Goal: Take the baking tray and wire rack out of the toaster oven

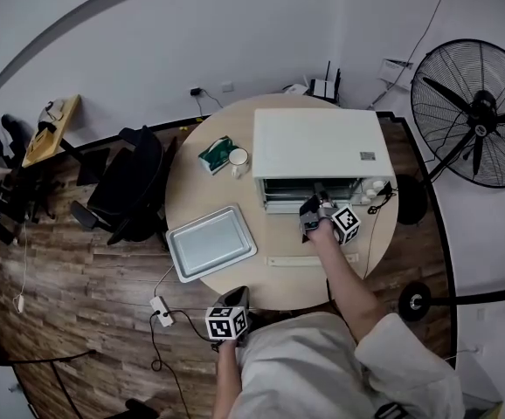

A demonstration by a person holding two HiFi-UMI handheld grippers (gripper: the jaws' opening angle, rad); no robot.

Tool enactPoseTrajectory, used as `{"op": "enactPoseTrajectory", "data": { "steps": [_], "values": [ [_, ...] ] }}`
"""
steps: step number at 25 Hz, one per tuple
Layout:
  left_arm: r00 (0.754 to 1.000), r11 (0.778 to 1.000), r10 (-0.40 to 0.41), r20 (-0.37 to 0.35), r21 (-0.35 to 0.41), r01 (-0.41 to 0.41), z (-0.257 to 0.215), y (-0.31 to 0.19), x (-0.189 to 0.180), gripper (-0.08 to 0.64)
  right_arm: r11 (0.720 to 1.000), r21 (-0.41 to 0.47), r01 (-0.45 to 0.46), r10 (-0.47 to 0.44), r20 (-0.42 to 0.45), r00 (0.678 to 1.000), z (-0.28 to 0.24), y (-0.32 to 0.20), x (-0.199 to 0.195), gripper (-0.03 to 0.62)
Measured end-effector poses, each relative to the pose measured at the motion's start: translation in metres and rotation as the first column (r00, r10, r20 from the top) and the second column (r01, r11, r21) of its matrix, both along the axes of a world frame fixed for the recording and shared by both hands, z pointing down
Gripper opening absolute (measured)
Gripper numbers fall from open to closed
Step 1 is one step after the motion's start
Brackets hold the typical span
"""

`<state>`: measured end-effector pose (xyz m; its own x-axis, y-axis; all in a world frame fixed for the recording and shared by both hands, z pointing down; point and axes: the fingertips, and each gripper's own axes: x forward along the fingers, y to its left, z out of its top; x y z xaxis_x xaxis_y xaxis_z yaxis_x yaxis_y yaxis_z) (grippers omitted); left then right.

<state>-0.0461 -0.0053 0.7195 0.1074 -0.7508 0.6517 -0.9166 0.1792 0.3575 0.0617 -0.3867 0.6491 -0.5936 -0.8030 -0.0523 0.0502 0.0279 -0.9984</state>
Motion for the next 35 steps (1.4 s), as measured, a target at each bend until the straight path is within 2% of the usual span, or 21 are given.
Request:
{"op": "enactPoseTrajectory", "data": {
  "steps": [23, 30, 35],
  "values": [
    [0.995, 0.995, 0.099, -0.028, -0.013, -0.099, 0.017, -0.015, 0.035, 0.057, 0.998, 0.015, 0.064, -0.064, 0.042, 0.997, 0.001, 0.068, 0.027, 0.006],
    [0.993, 0.993, 0.114, -0.034, -0.010, -0.114, 0.017, -0.022, 0.037, 0.057, 0.997, 0.028, 0.073, -0.073, 0.001, 0.997, 0.000, 0.085, 0.035, 0.008],
    [0.991, 0.991, 0.133, -0.031, -0.014, -0.133, 0.017, -0.027, 0.040, 0.057, 0.996, 0.032, 0.078, -0.078, 0.016, 0.997, -0.002, 0.091, 0.036, 0.007]
  ]
}}
